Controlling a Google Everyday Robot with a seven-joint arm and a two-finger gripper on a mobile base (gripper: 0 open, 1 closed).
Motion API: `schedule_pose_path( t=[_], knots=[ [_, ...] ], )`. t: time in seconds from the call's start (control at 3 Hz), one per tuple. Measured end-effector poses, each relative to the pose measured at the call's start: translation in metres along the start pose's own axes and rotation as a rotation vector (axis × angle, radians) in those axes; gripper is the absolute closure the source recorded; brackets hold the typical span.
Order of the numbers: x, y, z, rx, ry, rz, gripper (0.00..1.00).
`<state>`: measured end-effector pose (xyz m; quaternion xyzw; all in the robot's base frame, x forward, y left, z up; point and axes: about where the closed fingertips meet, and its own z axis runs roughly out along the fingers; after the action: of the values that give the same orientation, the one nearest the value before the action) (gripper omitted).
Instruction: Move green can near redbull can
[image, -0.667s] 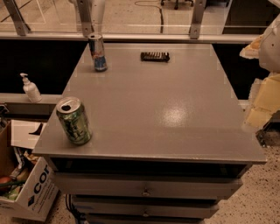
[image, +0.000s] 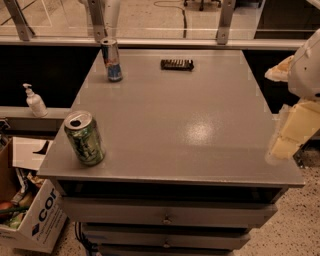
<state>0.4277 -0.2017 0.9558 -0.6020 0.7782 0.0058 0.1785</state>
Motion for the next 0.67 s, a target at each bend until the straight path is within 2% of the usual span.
schedule_pose_path(
  t=[0.67],
  knots=[
    [-0.032, 0.030, 0.054, -0.115, -0.251, 0.046, 0.00]
  ],
)
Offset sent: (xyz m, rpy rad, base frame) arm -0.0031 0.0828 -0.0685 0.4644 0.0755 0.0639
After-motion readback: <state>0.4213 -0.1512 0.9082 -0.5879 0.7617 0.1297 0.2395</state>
